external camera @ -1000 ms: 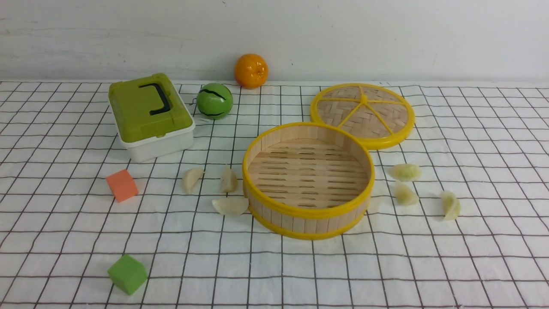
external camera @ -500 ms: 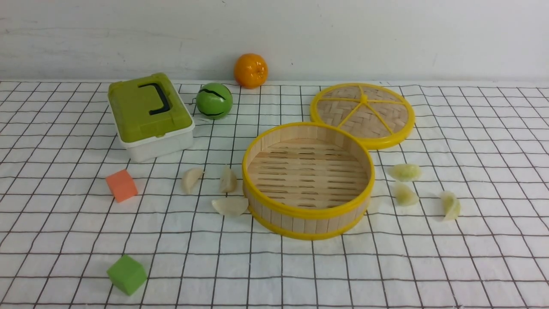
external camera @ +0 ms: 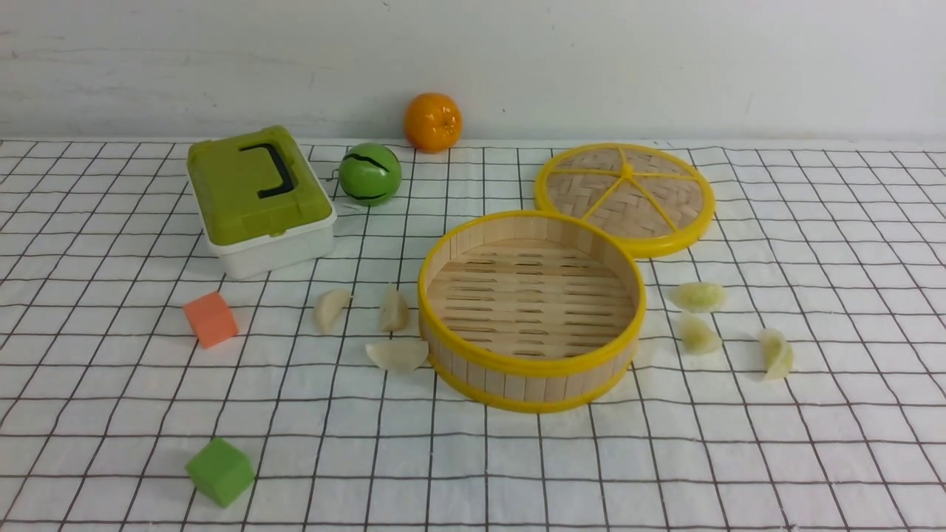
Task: Put the dumplings into the steamer on the table with the white tablecloth.
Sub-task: 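Reach for and grasp a dumpling on the table with the left gripper, then place the dumpling into the bamboo steamer basket with the left gripper, then reach for and grasp a dumpling on the table with the left gripper, then place the dumpling into the bamboo steamer basket with the left gripper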
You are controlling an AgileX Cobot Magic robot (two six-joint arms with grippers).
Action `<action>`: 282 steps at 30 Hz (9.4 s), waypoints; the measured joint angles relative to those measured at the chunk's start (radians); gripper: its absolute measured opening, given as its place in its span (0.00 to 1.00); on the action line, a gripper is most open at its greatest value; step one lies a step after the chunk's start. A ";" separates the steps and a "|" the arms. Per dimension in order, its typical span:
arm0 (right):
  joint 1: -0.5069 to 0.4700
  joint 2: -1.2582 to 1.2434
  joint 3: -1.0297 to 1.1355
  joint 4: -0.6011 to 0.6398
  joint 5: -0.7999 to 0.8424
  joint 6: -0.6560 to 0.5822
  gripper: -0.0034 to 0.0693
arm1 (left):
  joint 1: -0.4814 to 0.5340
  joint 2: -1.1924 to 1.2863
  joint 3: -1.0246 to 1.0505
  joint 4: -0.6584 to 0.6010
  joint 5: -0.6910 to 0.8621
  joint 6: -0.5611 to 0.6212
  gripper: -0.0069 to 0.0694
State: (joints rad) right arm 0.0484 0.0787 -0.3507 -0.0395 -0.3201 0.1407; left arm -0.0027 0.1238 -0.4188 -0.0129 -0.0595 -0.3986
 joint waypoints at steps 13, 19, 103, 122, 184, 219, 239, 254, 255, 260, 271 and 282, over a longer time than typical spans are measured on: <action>0.000 0.501 -0.148 0.017 0.676 -0.183 0.04 | -0.053 0.586 -0.215 -0.094 0.535 0.057 0.07; 0.061 0.729 -0.148 0.276 0.935 -0.273 0.04 | -0.174 0.907 -0.322 -0.302 0.848 0.269 0.07; 0.161 0.820 -0.148 0.825 0.960 -0.909 0.10 | -0.357 1.889 -1.109 -0.222 0.908 0.605 0.19; 0.161 0.820 -0.148 0.825 0.960 -0.909 0.11 | -0.357 1.964 -1.111 -0.226 0.802 0.565 0.35; 0.161 0.820 -0.148 0.848 0.949 -0.909 0.14 | -0.407 2.084 -1.916 0.144 1.299 0.076 0.63; 0.161 0.820 -0.148 0.866 0.946 -0.910 0.16 | -0.306 2.349 -1.856 -0.079 1.291 0.038 0.53; 0.161 0.820 -0.148 0.866 0.938 -0.910 0.17 | -0.307 2.219 -1.907 -0.069 1.296 0.090 0.45; 0.161 0.820 -0.148 0.867 0.931 -0.910 0.18 | -0.583 2.242 -1.926 -0.095 1.090 0.118 0.45; 0.161 0.820 -0.148 0.867 0.931 -0.910 0.18 | -0.589 2.254 -1.926 -0.073 1.064 0.100 0.45; 0.161 0.820 -0.148 0.867 0.931 -0.911 0.18 | -0.595 2.290 -1.925 0.013 0.995 0.052 0.45; 0.161 0.820 -0.148 0.867 0.931 -0.911 0.18 | -0.595 2.354 -1.925 0.104 0.963 -0.041 0.45; 0.161 0.820 -0.148 0.870 0.931 -0.911 0.19 | -0.595 2.282 -1.947 0.110 1.030 -0.005 0.65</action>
State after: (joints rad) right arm 0.2095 0.8992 -0.4982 0.8308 0.6114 -0.7702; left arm -0.5972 2.4058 -2.3656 0.0974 0.9701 -0.4040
